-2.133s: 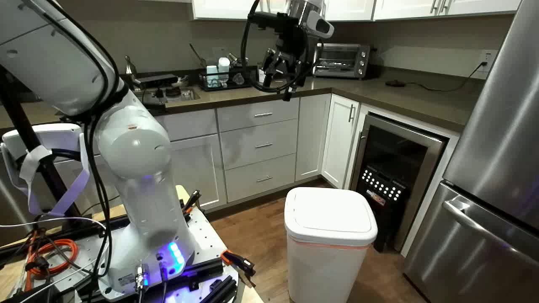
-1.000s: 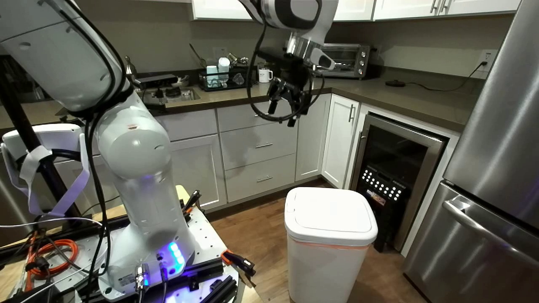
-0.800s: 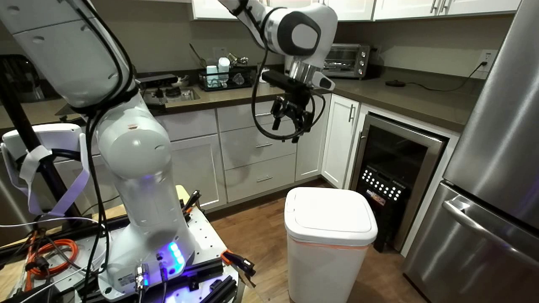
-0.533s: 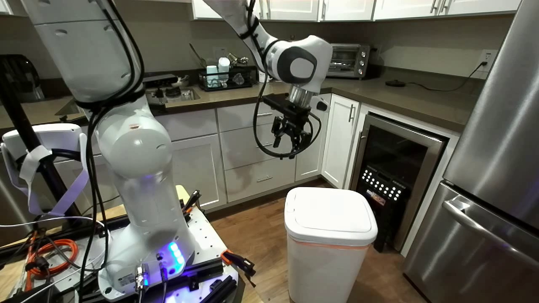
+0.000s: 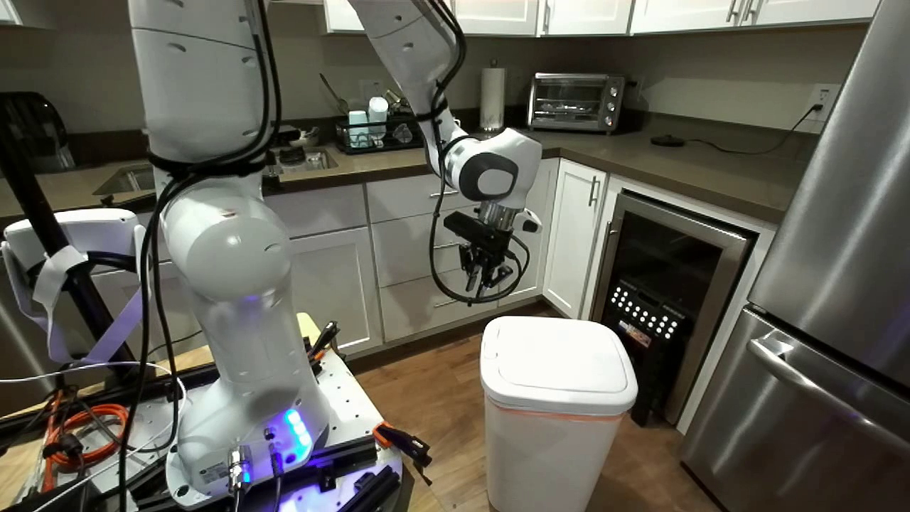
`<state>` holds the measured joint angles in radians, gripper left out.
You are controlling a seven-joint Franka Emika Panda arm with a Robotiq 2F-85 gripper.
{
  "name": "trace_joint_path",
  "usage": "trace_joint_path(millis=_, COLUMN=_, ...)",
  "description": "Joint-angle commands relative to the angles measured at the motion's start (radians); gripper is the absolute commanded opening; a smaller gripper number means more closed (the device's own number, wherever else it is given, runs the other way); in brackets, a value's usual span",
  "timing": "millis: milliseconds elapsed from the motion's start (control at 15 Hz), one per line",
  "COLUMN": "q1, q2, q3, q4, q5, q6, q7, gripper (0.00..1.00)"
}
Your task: Open the bin
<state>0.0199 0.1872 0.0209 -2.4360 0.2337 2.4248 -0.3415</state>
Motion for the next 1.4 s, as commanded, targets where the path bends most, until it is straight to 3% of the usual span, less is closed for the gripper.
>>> trace_joint_path(millis=0, q1=-0.026, q2=0.142, q3=0.062, q4=0.031, q5=0.043, q6=0.132, q7=-0.080, gripper=0.05)
trace_joint_path(millis=67, q1=-0.030, q2=0.191, q3=0.081, q4=0.040, q5=0.032, q6=0.181, q7=-0.081, gripper=0.00)
trace_joint_path(millis=400, q1=-0.069, q2=0.386, q3=0.143, q4=0.127, q5=-0.034, q6=0.322, q7=-0.081, gripper=0.00)
trace_joint_path(millis=933, q1=-0.119, q2=0.661, q3=0.163, q4=0.385, q5=-0.159, q6=0.282, q7=-0.065, gripper=0.00)
trace_joint_path(millis=1333, q1=-0.104, q2=0.796, q3=0.155, q4=0.527, q5=-0.229, q6=0.302, q7=-0.054, gripper=0.00)
